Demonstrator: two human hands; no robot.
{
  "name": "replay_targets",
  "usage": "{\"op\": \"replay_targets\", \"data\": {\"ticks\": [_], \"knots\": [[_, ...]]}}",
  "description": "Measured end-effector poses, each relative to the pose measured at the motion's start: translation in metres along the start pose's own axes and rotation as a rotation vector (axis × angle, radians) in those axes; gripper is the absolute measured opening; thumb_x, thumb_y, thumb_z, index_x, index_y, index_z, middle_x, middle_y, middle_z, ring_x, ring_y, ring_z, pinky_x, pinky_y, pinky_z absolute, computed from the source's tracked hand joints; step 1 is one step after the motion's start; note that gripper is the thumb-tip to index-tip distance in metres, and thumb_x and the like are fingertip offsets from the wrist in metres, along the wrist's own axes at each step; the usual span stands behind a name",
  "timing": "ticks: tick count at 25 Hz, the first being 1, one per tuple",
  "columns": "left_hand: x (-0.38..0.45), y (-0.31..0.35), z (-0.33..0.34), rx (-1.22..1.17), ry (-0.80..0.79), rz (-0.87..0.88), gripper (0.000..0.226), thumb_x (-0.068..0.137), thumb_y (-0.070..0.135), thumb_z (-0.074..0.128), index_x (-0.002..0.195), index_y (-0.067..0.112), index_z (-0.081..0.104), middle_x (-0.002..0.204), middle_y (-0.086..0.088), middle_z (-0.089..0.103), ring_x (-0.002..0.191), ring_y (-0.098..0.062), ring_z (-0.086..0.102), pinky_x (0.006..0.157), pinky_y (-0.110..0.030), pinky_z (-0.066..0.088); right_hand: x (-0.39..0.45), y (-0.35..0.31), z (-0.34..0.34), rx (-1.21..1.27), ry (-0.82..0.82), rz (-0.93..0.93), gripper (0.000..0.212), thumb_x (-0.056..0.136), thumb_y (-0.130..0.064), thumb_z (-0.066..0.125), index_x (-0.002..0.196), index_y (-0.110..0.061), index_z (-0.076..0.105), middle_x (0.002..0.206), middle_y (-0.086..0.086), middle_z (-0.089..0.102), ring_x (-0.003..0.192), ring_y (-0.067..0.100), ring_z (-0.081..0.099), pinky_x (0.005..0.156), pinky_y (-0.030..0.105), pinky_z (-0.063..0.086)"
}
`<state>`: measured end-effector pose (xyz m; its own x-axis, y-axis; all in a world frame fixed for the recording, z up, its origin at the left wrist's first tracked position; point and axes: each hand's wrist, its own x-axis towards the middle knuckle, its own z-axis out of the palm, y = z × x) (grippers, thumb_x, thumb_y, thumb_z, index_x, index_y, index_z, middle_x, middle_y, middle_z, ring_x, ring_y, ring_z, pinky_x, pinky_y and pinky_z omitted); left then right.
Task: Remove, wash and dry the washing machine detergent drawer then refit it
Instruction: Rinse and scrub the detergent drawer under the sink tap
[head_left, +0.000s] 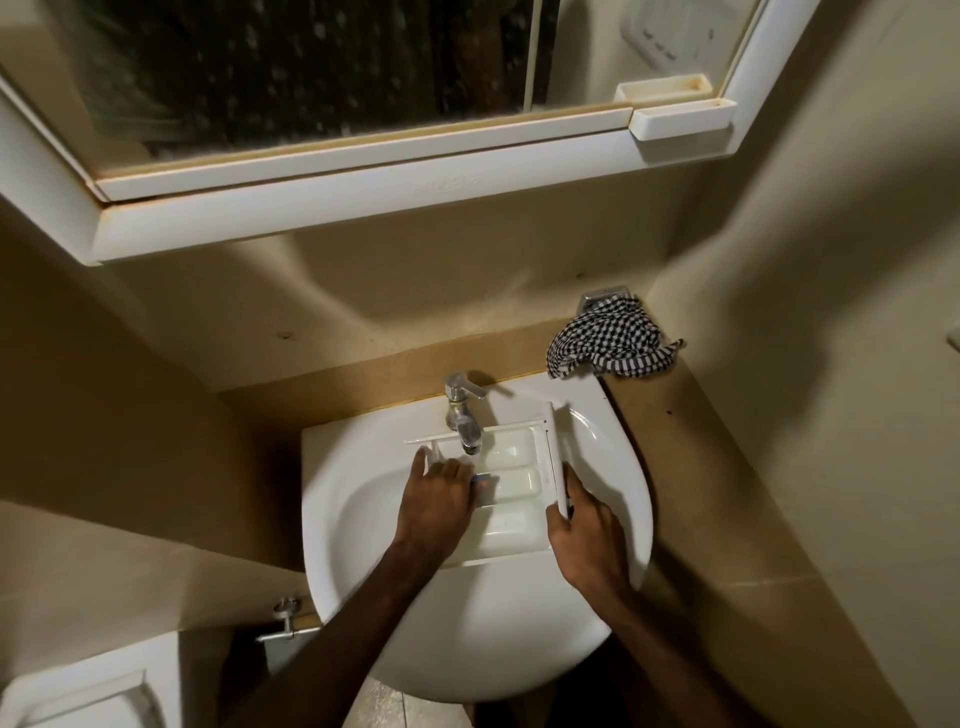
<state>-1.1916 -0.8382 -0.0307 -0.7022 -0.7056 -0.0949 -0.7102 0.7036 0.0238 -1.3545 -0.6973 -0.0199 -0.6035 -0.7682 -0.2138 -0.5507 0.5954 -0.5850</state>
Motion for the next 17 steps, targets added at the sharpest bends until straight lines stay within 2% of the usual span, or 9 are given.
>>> {"op": "replay_targets", "data": {"ticks": [2, 5, 7, 9, 11, 12, 14, 15, 17], "knots": [[0.005, 0.013, -0.004, -0.029, 0.010, -0.001, 0.034, 0.106, 0.025, 0.036, 0.125, 0.024, 0.064, 0.125, 0.000, 0.072, 0.111, -0.022, 0.067, 0.114, -0.039, 0.029, 0.000, 0.000, 0.001, -0.007, 0.008, -0.007, 0.066, 0.101, -0.035, 0.057, 0.161, -0.024, 0.031, 0.137, 0.006, 0.066, 0.119, 0.027, 0.064, 0.102, 0.044, 0.053], [0.010, 0.039, -0.007, -0.356, 0.055, 0.119, 0.039, 0.102, 0.017, 0.050, 0.140, 0.018, 0.060, 0.133, -0.005, 0.069, 0.114, -0.029, 0.066, 0.101, -0.038, 0.041, 0.000, 0.001, 0.003, -0.010, 0.003, -0.005, 0.066, 0.101, -0.034, 0.056, 0.161, -0.025, 0.030, 0.137, 0.006, 0.065, 0.118, 0.027, 0.064, 0.100, 0.042, 0.054], [0.017, 0.041, -0.010, -0.460, 0.077, 0.187, 0.038, 0.102, 0.013, 0.054, 0.139, 0.016, 0.061, 0.135, -0.006, 0.069, 0.114, -0.030, 0.067, 0.097, -0.037, 0.046, 0.002, 0.002, 0.004, -0.022, 0.003, 0.002, 0.066, 0.101, -0.035, 0.055, 0.161, -0.025, 0.030, 0.139, 0.006, 0.064, 0.120, 0.027, 0.062, 0.102, 0.041, 0.052], [0.016, 0.030, -0.011, -0.524, 0.063, 0.224, 0.041, 0.102, 0.011, 0.054, 0.142, 0.020, 0.060, 0.144, -0.002, 0.064, 0.124, -0.026, 0.064, 0.103, -0.036, 0.049, 0.002, 0.003, 0.004, -0.032, -0.001, -0.001, 0.067, 0.101, -0.036, 0.055, 0.162, -0.024, 0.029, 0.140, 0.005, 0.063, 0.120, 0.027, 0.062, 0.102, 0.040, 0.052], [0.009, 0.015, -0.007, -0.468, 0.026, 0.199, 0.041, 0.106, 0.018, 0.052, 0.145, 0.027, 0.057, 0.147, 0.003, 0.063, 0.128, -0.022, 0.063, 0.102, -0.035, 0.051, 0.002, 0.005, 0.004, -0.042, -0.020, -0.004, 0.068, 0.102, -0.038, 0.054, 0.162, -0.025, 0.026, 0.140, 0.005, 0.063, 0.120, 0.026, 0.062, 0.103, 0.041, 0.053], [0.006, 0.005, -0.005, -0.393, 0.041, 0.162, 0.035, 0.106, 0.023, 0.052, 0.139, 0.029, 0.062, 0.139, 0.001, 0.068, 0.121, -0.024, 0.067, 0.093, -0.035, 0.054, 0.003, 0.005, 0.004, -0.042, -0.027, -0.004, 0.068, 0.102, -0.039, 0.053, 0.162, -0.025, 0.025, 0.141, 0.004, 0.063, 0.121, 0.025, 0.062, 0.105, 0.041, 0.052], [0.001, -0.008, -0.003, -0.255, 0.027, 0.035, 0.022, 0.105, 0.032, 0.051, 0.112, 0.024, 0.071, 0.115, -0.003, 0.077, 0.102, -0.030, 0.072, 0.073, -0.034, 0.050, 0.003, 0.006, 0.006, -0.043, -0.033, -0.003, 0.068, 0.102, -0.039, 0.053, 0.162, -0.025, 0.025, 0.141, 0.004, 0.062, 0.122, 0.025, 0.062, 0.106, 0.042, 0.052], [0.000, -0.009, -0.003, -0.190, -0.002, -0.011, 0.023, 0.105, 0.033, 0.049, 0.104, 0.022, 0.070, 0.108, -0.004, 0.077, 0.098, -0.031, 0.072, 0.069, -0.035, 0.047, 0.003, 0.005, 0.006, -0.046, -0.033, -0.003, 0.068, 0.102, -0.039, 0.053, 0.162, -0.025, 0.025, 0.140, 0.004, 0.062, 0.121, 0.025, 0.062, 0.105, 0.041, 0.052], [0.004, 0.001, -0.003, -0.152, -0.004, -0.024, 0.024, 0.105, 0.030, 0.049, 0.110, 0.017, 0.069, 0.112, -0.008, 0.075, 0.101, -0.032, 0.071, 0.075, -0.037, 0.050, 0.003, 0.004, 0.008, -0.056, -0.033, -0.009, 0.068, 0.102, -0.037, 0.053, 0.162, -0.024, 0.025, 0.139, 0.006, 0.063, 0.119, 0.026, 0.062, 0.103, 0.041, 0.053]]}}
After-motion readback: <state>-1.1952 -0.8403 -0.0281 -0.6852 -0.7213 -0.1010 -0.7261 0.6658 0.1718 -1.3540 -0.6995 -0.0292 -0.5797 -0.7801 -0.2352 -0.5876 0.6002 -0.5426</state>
